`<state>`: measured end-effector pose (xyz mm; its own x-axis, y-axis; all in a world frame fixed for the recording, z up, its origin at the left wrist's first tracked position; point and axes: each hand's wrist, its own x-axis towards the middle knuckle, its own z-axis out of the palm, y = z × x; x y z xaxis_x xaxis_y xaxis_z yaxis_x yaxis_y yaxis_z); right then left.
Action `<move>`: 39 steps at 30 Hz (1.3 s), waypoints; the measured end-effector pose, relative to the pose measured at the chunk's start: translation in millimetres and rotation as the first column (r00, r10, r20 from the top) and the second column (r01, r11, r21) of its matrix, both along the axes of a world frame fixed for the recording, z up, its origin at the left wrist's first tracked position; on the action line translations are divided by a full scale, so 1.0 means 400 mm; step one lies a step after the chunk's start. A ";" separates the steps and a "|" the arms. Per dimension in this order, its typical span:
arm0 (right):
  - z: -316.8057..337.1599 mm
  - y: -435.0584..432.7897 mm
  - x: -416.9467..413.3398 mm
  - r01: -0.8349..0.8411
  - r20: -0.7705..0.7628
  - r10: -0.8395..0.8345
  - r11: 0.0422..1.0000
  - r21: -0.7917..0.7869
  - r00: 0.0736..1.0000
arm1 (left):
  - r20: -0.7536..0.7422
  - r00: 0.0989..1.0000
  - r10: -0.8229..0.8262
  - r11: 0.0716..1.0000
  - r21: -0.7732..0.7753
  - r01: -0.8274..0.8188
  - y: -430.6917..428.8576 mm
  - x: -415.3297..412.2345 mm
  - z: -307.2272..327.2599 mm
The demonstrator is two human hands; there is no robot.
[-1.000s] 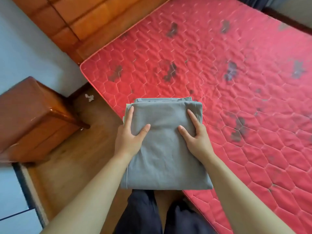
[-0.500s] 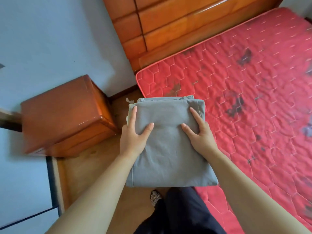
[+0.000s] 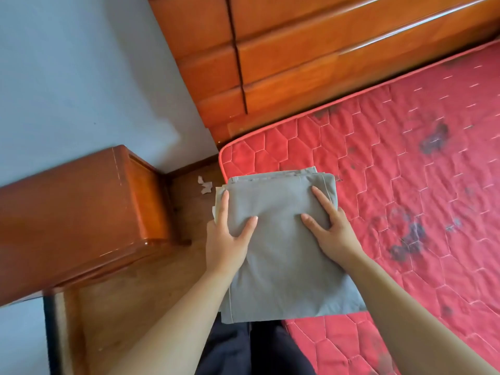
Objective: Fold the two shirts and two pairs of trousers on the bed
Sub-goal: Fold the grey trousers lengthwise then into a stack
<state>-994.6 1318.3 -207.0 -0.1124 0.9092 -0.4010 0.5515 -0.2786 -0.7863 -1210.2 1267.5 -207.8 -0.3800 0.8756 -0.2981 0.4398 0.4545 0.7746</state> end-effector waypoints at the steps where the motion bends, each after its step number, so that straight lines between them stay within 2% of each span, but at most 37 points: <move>1: -0.018 0.039 -0.002 -0.003 0.004 0.003 1.000 -0.001 1.000 | 0.016 1.000 0.014 1.000 -0.008 -0.014 0.036 -0.002 -0.020; 4: -0.088 0.159 -0.007 -0.024 0.026 0.025 1.000 -0.012 0.999 | 0.074 0.997 0.029 0.999 -0.026 -0.027 0.147 -0.008 -0.091; 8: -0.203 0.322 -0.025 -0.031 0.072 0.031 0.999 -0.010 0.997 | 0.049 0.999 0.013 1.000 -0.022 -0.012 0.292 -0.023 -0.204; 16: -0.389 0.593 -0.057 -0.127 0.139 0.126 0.992 0.002 0.982 | 0.031 0.994 0.101 0.995 0.005 -0.101 0.506 -0.034 -0.401; 21: -0.401 0.645 -0.023 -0.180 0.191 0.181 0.983 -0.026 0.965 | 0.076 0.986 0.147 0.989 0.007 -0.148 0.525 0.011 -0.437; 25: -0.501 0.718 -0.068 -0.234 0.195 0.238 0.971 -0.042 0.952 | 0.091 0.973 0.211 0.977 -0.051 -0.207 0.573 -0.021 -0.536; 32: -0.728 0.821 -0.147 -0.144 0.170 0.125 0.985 0.099 0.977 | 0.021 0.996 0.081 0.997 0.010 -0.082 0.732 -0.128 -0.731; 36: -0.763 0.852 -0.154 -0.115 0.151 0.089 0.978 0.173 0.984 | -0.090 0.993 0.082 0.995 0.066 -0.076 0.772 -0.140 -0.756; 39: -0.748 0.854 -0.151 -0.118 0.135 0.094 0.975 0.187 0.986 | -0.115 0.990 0.083 0.993 0.098 -0.072 0.764 -0.134 -0.747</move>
